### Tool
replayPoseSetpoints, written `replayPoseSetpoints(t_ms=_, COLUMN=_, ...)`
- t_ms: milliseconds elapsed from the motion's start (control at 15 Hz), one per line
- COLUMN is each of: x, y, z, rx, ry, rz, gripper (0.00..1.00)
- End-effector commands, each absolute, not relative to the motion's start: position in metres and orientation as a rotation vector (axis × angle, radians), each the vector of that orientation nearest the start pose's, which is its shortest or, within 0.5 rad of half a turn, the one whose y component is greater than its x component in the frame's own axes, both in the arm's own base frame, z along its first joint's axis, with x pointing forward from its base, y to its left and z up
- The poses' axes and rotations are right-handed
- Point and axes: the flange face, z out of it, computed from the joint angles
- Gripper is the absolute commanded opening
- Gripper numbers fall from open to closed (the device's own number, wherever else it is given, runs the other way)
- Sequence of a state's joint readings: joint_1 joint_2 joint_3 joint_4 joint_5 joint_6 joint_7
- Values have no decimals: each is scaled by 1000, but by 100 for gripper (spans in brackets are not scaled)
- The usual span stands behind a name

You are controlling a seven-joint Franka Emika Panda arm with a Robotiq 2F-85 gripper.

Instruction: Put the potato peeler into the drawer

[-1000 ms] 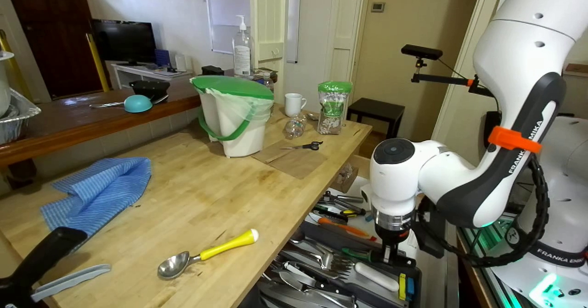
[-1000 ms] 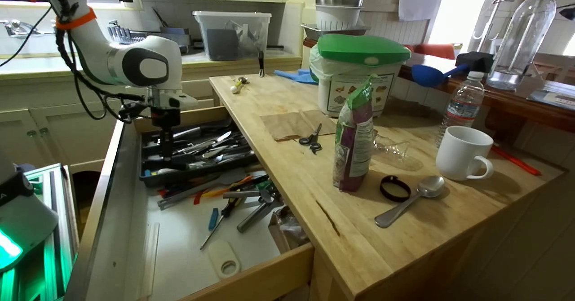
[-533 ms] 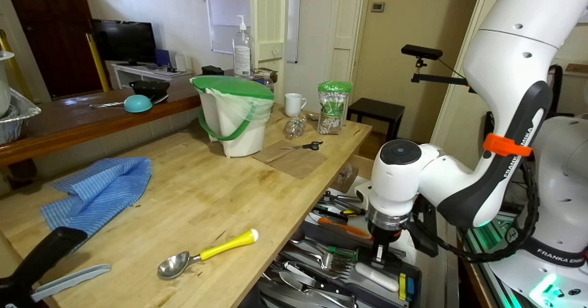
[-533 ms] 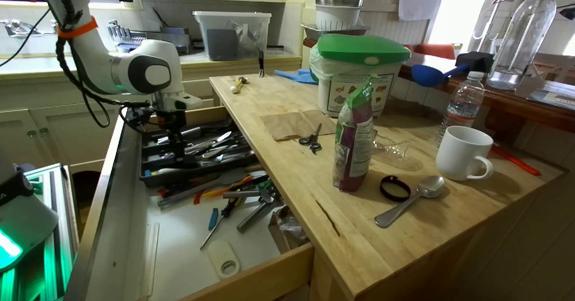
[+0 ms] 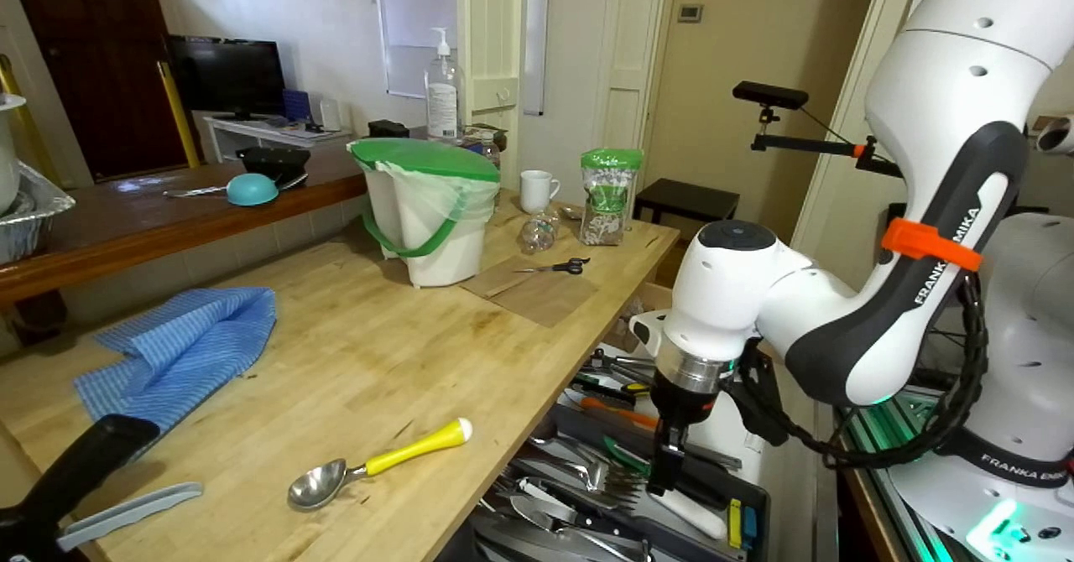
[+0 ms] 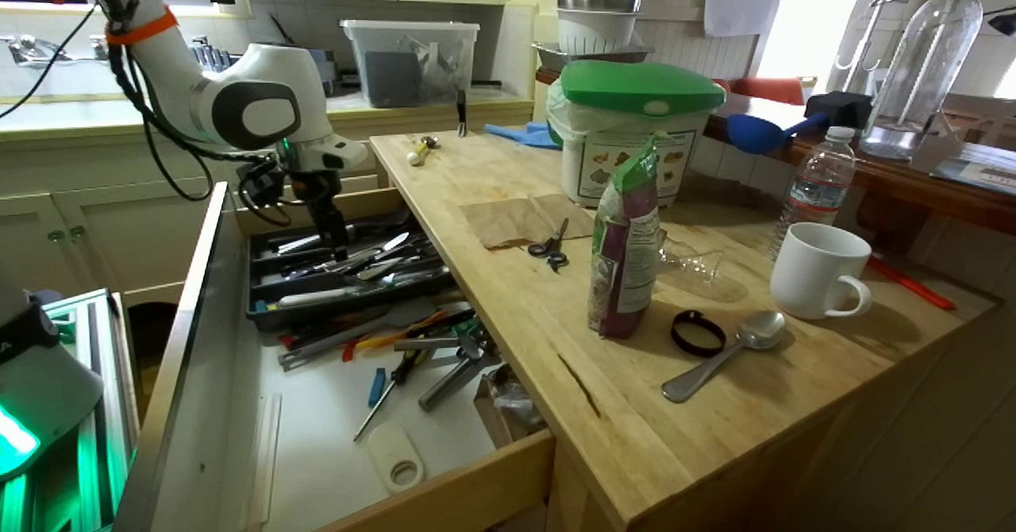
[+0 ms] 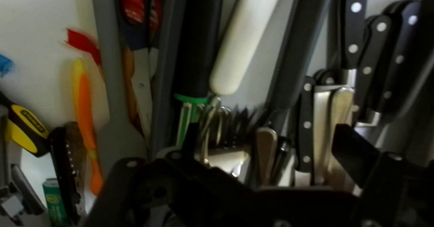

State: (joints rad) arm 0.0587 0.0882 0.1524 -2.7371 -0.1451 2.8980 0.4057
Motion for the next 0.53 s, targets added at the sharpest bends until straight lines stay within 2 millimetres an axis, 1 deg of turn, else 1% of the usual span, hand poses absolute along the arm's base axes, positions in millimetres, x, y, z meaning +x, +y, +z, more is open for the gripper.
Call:
replayPoseSetpoints(t_ms=0, x=379, y=106, z=237, rx=-3088, ry=9, rz=-139, gripper=100)
replayPoseSetpoints(t_ms=67, x=387, y=112, z=254, rx=-3062, ry=-12, rz=-116, gripper=100)
replayPoseSetpoints(t_ms=133, x=383, y=112, z=276, rx=-3037, ry=-17, rz=-86, gripper=100)
replayPoseSetpoints(t_ms=200, x=371, y=102, z=285, rx=-3088, ry=33, rz=-73, gripper=100)
replayPoseSetpoints(t_ms=267, x=370, y=98, z=300, rx=-3125, ry=59, rz=-79, gripper=100)
replayPoseSetpoints(t_ms=400, x=367, y=87, z=335, rx=-3227, ry=170, rz=-212, gripper=100)
replayPoseSetpoints(t_ms=467, x=384, y=96, z=307, rx=-3156, ry=79, rz=-123, gripper=100)
